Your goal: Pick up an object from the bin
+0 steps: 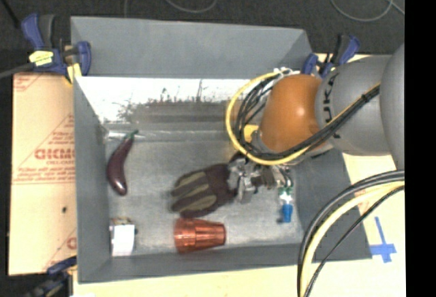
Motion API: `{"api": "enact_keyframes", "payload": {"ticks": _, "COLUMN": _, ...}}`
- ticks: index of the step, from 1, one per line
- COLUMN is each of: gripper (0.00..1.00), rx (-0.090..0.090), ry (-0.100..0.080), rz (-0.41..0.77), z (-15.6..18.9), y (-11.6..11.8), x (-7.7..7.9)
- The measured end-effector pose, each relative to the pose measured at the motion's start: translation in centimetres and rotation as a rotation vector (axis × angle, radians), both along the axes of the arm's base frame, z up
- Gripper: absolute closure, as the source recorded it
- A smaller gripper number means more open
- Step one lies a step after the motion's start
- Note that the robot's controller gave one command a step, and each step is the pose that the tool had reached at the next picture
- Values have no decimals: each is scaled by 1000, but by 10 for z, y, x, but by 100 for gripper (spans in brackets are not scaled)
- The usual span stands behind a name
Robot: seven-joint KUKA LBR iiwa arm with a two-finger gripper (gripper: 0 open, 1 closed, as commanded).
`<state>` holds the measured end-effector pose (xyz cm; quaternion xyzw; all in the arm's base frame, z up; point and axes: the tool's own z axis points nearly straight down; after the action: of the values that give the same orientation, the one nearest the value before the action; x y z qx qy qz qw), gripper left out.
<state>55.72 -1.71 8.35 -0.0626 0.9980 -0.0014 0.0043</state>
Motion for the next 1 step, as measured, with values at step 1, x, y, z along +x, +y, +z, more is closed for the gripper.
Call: {"api": "enact_keyframes", "payload": {"ticks": 1, "gripper": 100, "rx": 0, "ry": 0, "rz": 0, "z": 0, "y": 0, "x": 0}}
